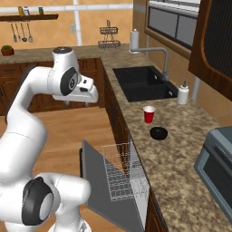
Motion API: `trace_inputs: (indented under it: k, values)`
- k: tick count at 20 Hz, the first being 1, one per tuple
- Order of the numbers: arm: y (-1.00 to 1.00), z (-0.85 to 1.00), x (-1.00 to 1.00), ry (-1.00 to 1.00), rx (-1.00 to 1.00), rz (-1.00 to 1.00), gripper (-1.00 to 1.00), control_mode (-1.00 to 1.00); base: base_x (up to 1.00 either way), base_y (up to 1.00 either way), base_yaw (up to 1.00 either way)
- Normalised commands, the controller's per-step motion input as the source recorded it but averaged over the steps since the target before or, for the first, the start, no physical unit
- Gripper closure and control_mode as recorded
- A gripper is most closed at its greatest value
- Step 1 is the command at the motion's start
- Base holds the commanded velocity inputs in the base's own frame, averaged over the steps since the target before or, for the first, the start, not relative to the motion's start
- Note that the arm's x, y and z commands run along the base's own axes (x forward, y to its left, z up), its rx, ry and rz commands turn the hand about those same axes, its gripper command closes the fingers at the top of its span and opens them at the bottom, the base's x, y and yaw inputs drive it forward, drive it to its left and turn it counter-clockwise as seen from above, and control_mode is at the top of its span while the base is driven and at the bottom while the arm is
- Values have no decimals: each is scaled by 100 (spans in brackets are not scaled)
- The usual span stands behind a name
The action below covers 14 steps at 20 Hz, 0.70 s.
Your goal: Pick up the cup and bowl from the counter, place them in the dishwasher, and close the dishwasher door.
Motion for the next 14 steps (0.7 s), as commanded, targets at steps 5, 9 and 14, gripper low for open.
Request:
trace_inputs:
  k: [5, 9, 14]
  values:
    - [-63, -20, 75, 1, 0, 0, -100, -100, 0, 0, 0]
    - [-84, -48, 90, 0, 0, 0, -100, -100, 0, 0, 0]
    - [-84, -48, 81, 0, -1, 0, -100, -100, 0, 0, 0]
